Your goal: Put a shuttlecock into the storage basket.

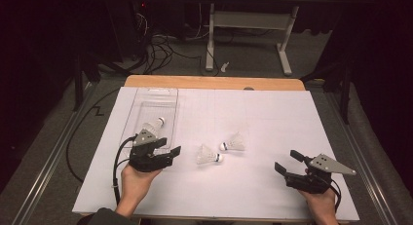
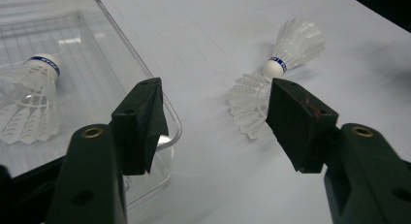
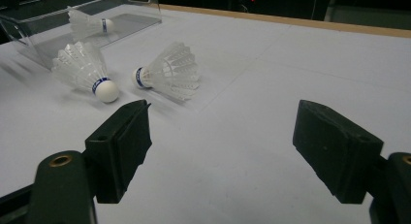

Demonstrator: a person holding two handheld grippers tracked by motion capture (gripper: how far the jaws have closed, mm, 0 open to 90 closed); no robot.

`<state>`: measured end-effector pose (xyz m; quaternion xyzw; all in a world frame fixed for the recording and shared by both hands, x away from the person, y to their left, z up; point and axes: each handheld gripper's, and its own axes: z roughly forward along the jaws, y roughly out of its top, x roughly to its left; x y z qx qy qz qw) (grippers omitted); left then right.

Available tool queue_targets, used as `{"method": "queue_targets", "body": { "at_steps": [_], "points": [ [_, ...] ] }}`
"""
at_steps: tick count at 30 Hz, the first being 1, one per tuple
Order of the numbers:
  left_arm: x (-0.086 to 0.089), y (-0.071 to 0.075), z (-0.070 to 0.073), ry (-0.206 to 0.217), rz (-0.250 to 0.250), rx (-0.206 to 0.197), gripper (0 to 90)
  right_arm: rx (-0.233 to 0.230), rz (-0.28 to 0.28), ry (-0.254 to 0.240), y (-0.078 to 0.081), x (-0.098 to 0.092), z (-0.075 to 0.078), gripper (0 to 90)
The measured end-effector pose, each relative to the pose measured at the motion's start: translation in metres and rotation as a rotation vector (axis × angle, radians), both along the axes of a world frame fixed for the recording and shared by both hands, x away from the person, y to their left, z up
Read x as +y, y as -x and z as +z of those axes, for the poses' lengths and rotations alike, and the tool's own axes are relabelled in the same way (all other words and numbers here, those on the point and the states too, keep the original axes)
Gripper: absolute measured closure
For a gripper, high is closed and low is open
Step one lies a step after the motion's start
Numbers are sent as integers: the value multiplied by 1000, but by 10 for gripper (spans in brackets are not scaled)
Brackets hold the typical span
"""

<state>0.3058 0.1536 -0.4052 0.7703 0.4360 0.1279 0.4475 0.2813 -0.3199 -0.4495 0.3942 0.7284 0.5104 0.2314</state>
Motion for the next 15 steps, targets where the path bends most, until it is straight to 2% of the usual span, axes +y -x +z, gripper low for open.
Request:
{"method": "queue_targets", "body": {
  "at_steps": [15],
  "points": [
    [-17,-4,1,-8,-45,8,397,-4,0,-1,0,-1,0,218]
  ]
}}
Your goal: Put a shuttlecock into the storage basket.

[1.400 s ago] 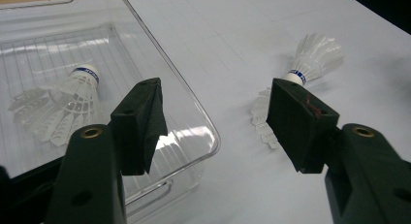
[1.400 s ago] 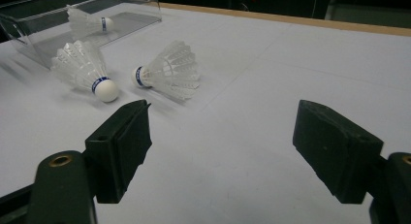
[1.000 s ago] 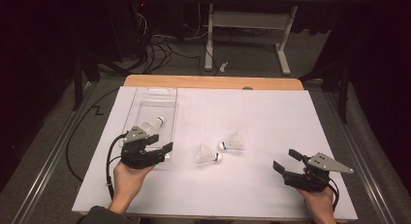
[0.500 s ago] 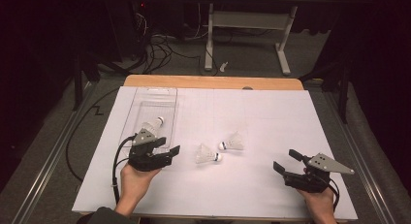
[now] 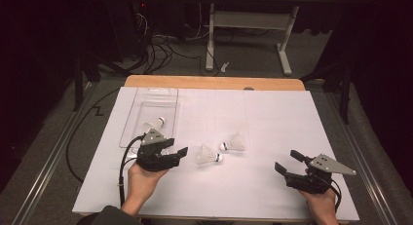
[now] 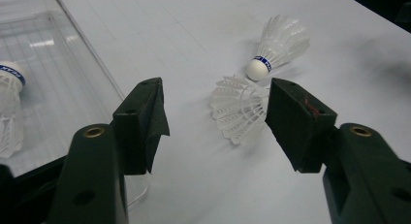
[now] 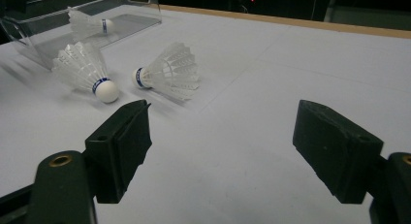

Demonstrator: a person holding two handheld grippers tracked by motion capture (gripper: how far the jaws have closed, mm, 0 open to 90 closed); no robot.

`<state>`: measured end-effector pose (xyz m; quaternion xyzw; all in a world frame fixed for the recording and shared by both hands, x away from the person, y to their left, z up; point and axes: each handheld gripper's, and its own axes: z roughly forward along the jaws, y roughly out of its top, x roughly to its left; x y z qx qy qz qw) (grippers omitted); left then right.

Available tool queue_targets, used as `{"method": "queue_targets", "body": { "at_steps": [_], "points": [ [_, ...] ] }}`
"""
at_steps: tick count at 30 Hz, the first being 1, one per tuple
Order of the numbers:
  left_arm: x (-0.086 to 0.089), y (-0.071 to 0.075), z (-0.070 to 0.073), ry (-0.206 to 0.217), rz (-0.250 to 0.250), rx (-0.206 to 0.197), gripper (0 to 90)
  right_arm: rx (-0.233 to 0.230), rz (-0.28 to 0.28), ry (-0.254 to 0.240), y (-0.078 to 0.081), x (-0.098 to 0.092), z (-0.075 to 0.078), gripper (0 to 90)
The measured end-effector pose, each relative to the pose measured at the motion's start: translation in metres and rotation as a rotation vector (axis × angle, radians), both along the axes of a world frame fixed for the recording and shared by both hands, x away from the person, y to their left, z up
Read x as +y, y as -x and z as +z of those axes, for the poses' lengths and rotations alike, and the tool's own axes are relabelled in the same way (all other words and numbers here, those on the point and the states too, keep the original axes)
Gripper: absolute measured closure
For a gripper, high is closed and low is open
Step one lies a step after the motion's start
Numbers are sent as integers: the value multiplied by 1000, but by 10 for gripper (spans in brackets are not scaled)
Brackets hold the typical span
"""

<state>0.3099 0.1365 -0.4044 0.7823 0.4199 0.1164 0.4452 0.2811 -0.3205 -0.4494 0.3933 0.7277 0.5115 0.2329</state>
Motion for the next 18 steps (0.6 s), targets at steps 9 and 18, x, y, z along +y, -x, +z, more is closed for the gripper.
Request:
{"method": "queue_targets", "body": {
  "at_steps": [9,18],
  "points": [
    [-9,-4,0,-15,-24,14,398,0,1,0,0,0,0,218],
    [-24,-6,-1,-52,-52,16,394,-3,1,0,0,0,0,218]
  ]
}}
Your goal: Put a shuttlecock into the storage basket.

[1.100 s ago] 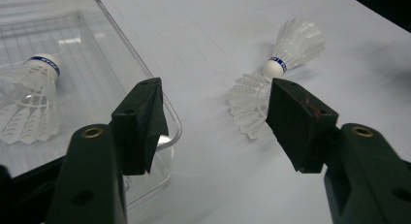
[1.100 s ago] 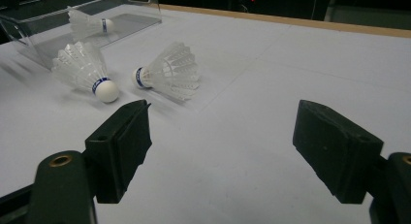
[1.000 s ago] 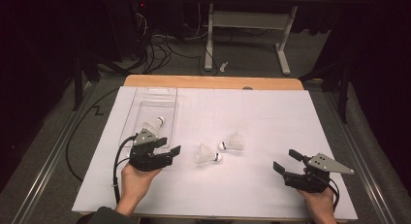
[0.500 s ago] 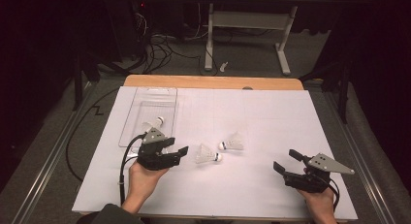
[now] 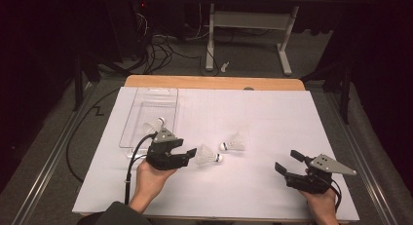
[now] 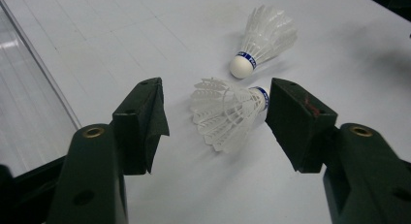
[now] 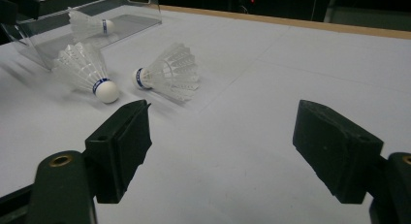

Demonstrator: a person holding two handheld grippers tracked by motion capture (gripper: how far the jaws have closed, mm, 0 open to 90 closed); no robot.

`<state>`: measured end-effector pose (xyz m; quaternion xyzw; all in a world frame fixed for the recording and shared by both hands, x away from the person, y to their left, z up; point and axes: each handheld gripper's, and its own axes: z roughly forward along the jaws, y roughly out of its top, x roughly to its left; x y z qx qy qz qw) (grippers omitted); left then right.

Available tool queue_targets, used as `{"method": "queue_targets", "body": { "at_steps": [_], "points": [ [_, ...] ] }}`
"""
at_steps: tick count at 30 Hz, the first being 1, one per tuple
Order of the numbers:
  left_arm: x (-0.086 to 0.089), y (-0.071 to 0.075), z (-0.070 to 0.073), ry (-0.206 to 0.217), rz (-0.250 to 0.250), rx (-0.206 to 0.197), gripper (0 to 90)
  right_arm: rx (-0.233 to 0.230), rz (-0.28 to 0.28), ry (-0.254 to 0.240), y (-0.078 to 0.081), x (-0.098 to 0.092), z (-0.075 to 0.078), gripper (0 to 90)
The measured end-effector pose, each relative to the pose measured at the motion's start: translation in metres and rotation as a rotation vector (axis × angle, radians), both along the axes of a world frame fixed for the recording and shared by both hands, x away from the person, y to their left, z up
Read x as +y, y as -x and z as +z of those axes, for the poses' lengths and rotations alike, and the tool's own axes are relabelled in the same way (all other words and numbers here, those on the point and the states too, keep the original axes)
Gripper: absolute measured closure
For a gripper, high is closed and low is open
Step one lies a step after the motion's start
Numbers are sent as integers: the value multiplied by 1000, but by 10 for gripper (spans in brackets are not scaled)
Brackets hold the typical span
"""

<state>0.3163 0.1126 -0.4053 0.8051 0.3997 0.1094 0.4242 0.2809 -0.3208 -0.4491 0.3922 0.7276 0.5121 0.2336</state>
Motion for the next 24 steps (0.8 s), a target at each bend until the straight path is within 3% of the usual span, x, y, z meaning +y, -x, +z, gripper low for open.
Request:
{"method": "queue_targets", "body": {
  "at_steps": [1,8,24],
  "points": [
    [-2,0,0,-20,-1,-9,394,0,0,0,0,0,0,218],
    [-12,-3,-1,-18,-32,25,396,0,0,-1,0,0,0,218],
    [-27,-15,-6,-40,-47,110,408,-1,4,-3,0,0,0,218]
  ]
}}
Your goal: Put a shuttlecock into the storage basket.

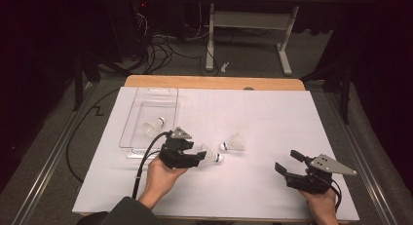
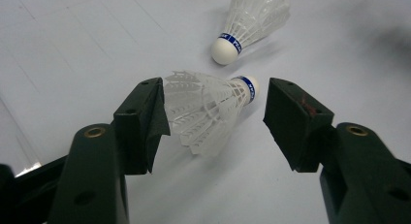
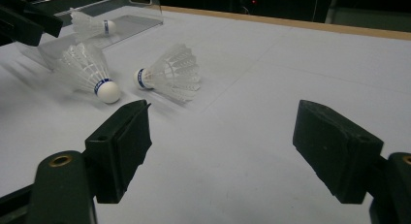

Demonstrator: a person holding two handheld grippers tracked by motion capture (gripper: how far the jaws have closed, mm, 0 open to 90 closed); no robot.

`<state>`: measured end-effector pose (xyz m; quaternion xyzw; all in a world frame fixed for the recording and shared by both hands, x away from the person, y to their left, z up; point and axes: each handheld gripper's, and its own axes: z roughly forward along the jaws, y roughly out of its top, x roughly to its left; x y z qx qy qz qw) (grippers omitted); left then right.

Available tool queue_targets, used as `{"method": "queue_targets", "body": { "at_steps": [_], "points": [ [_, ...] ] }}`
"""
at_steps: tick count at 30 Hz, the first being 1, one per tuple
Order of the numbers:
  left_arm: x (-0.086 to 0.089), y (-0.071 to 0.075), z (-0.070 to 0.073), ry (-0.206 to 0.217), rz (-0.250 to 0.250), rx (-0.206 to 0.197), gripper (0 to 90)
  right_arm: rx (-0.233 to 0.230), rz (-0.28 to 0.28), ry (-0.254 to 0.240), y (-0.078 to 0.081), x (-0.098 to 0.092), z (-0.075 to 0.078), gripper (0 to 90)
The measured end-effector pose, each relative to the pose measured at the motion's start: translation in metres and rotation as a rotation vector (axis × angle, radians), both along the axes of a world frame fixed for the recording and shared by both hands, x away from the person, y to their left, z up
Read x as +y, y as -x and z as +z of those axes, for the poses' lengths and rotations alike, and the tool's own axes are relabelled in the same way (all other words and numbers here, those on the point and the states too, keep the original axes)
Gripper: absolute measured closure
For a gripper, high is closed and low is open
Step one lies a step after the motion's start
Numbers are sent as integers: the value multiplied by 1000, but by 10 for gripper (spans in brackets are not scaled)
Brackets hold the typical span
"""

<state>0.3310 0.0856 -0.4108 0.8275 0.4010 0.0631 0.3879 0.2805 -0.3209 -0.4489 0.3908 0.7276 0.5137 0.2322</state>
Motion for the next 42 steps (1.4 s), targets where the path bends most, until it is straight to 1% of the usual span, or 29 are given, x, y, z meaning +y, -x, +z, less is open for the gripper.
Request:
{"method": "queue_targets", "body": {
  "at_steps": [3,4,6,8,9,10,11,12,14,16,17,23,25,29,32,34,35,42],
  "points": [
    [-2,-2,-1,-7,-3,8,415,0,-1,-1,0,0,0,218],
    [-4,-2,-1,-8,-8,18,415,0,-1,-1,0,0,0,218],
    [-7,-4,-1,-24,-19,28,427,-1,-1,-1,0,0,0,218],
    [-8,-4,-1,-28,-19,29,431,-1,0,0,0,0,0,217],
    [-9,-5,-1,-39,-22,28,434,-1,0,0,0,0,0,218],
    [-10,-6,-2,-39,-26,37,434,-1,0,0,0,0,0,218],
    [-13,-7,-3,-49,-25,44,441,-2,-1,-1,0,0,0,218],
    [-13,-7,-3,-49,-25,44,445,-2,-1,-1,0,0,0,218],
    [-15,-9,-5,-61,-29,61,453,-3,0,-2,0,-1,0,218],
    [-15,-10,-6,-65,-33,67,460,-2,-1,-2,0,-1,0,218],
    [-16,-11,-7,-69,-35,79,465,-2,-1,-2,0,-1,0,218],
    [-19,-13,-8,-83,-42,96,505,-3,0,-3,0,-1,0,218],
    [-21,-15,-9,-93,-51,110,518,-2,0,-4,0,-1,0,218],
    [-23,-16,-11,-99,-55,120,531,-2,1,-4,0,-1,0,217],
    [-24,-17,-12,-107,-61,125,557,-2,1,-3,0,-1,0,218],
    [-25,-18,-12,-104,-63,132,567,-2,1,-4,0,-1,0,218],
    [-25,-19,-13,-100,-68,140,595,-2,0,-2,0,-1,0,218],
    [-27,-20,-16,-111,-87,160,653,-2,1,-1,0,-1,0,218]
  ]
}}
